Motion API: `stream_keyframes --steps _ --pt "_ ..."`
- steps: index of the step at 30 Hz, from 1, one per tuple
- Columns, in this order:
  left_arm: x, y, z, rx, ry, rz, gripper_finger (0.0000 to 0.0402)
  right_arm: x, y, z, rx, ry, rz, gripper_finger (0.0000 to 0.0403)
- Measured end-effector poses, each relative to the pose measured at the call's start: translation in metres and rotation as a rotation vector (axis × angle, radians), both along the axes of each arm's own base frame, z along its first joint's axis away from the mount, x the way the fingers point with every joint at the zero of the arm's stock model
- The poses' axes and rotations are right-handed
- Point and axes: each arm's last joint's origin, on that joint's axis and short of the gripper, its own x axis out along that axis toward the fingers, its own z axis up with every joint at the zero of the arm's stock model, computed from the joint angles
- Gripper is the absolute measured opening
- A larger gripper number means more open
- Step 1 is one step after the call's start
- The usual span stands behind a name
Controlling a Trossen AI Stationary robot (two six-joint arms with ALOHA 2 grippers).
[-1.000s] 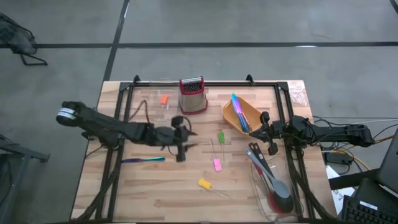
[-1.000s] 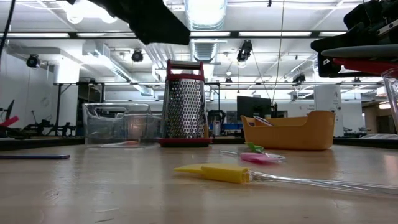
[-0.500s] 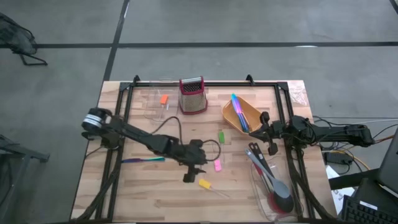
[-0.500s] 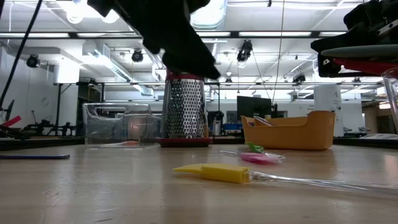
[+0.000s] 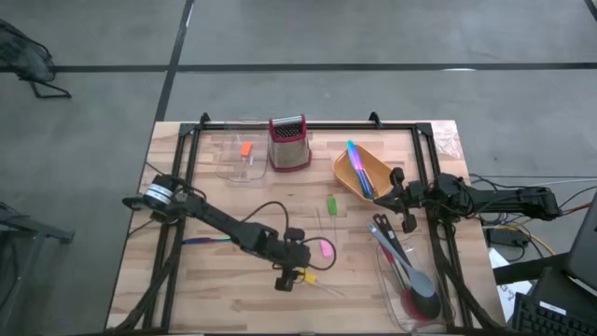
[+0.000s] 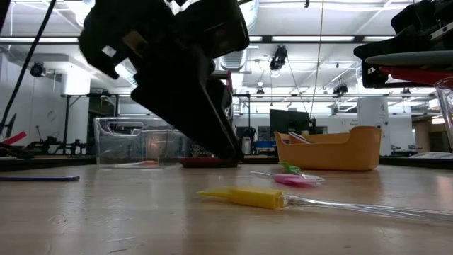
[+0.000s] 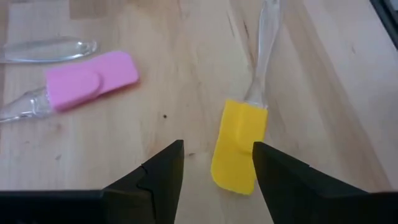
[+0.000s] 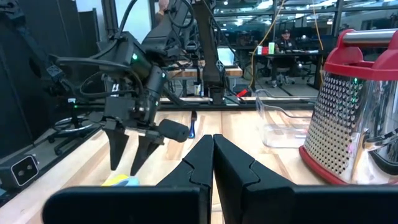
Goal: Pick & Place Kitchen Items
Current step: Put the yellow spatula into the top transparent bin
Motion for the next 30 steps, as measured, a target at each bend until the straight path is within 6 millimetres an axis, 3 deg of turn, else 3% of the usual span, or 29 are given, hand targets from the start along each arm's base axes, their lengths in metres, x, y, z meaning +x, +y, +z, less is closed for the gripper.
stream_keyframes --steps 13,30 --pt "-0.002 0.0 -0.003 0.081 -0.013 -0.012 0.0198 0.0 0.0 0.0 0.0 0.0 0.0 0.0008" --pt "0.0 -0.008 -0.024 0.046 0.031 -0.073 0.0197 0.0 0.0 0.0 0.0 0.0 0.0 0.0008"
